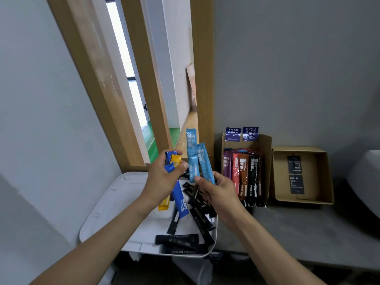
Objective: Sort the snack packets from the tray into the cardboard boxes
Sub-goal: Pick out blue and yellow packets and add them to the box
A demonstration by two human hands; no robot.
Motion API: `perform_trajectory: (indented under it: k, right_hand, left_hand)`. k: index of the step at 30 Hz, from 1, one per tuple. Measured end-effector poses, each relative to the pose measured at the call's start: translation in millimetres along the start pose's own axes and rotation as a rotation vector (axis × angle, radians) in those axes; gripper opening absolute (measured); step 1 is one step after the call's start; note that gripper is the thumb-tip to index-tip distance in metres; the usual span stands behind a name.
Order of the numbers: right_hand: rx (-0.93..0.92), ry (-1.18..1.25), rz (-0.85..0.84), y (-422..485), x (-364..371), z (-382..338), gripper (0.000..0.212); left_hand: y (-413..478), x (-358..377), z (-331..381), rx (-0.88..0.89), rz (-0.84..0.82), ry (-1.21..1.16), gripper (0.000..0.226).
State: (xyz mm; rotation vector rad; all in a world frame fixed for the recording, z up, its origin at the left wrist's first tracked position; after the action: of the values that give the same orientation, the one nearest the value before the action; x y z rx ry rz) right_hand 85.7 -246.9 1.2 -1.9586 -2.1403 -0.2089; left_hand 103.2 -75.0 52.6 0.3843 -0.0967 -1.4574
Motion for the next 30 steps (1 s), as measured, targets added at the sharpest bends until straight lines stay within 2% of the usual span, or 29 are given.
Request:
perform_trajectory:
  k: [5, 10, 14, 17, 24, 30]
  right_hand:
    - [0.019, -0.052, -0.020, -14.4, -22.9, 3.0, 0.029]
    - [0.004, -0.096, -0.006, -28.3, -41.4, 6.3, 0.027]
    - [-0.025, -0.116, 0.020, -35.5, -51.1, 1.6, 0.027]
    - [-0.034, -0.133, 0.023, -40.6, -58.0, -2.8, 0.027]
    - [-0.033, -0.160, 0.043, -47.1, -75.6, -15.2, 0.028]
    - [-0.072, -0.150, 0.051, -48.4, -83.0, -28.7, 0.029]
  left_hand:
    - [19.4, -8.4, 17.0, -0.023, 0.055, -0.071, 0.023]
    - [31.2, 3.6, 35.3, -0.065, -0.032, 0.023, 0.013]
    - [30.7, 22.1, 45.1, -0.144, -0.130, 0.041, 0.029]
    - [31.6, 34.8, 49.4, -0.146, -0.180, 0.049, 0.024]
    - [34.6, 58.2, 62.5, -0.128, -0.215, 0.192, 0.020]
    - [33.0, 69.0, 68.4, -0.121, -0.221, 0.196, 0.019]
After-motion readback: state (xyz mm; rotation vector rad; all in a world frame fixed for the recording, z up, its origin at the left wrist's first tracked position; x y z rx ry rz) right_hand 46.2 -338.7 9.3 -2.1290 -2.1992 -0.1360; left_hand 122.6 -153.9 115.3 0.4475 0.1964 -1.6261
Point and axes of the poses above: each hand's wrist, its own y-axis towards the middle knuckle, its own x-axis out of the palm, z = x × y, the point moved 3 cm from there along y, towards the middle knuckle, and after that the axes turned 2 degrees about -y, right-handed, at the moved point
